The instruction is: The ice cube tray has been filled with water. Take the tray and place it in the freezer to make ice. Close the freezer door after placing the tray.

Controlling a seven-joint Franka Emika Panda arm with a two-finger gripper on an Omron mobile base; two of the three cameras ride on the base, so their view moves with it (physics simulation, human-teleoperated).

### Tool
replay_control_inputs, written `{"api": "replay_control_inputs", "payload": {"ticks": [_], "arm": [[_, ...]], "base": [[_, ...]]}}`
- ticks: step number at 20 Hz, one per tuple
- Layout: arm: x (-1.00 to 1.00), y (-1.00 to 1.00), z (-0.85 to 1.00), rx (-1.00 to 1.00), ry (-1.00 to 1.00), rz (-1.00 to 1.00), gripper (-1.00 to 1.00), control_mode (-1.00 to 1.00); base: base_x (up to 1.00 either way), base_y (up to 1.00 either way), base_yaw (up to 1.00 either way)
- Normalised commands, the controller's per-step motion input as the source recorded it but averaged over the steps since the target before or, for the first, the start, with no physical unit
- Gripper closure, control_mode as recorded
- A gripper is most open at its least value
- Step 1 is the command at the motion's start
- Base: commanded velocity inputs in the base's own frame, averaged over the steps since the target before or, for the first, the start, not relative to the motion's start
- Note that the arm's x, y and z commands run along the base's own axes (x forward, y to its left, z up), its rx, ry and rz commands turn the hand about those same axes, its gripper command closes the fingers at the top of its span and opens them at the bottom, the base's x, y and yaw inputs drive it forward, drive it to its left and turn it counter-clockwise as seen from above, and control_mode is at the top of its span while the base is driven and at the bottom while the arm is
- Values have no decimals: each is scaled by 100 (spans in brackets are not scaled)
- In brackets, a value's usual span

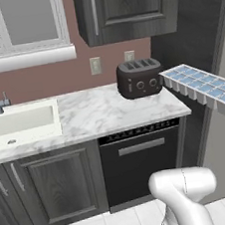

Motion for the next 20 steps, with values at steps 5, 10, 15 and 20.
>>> {"api": "replay_control_inputs", "payload": {"ticks": [5, 10, 15, 20], "arm": [[0, 0, 0, 0, 0, 0, 100, 100], [0, 0, 0, 0, 0, 0, 100, 100], [0, 0, 0, 0, 0, 0, 100, 100], [0, 0, 0, 0, 0, 0, 100, 100]], "base": [[-5, -10, 0], [-6, -36, 0], [-6, -64, 0], [-5, -75, 0]]}}
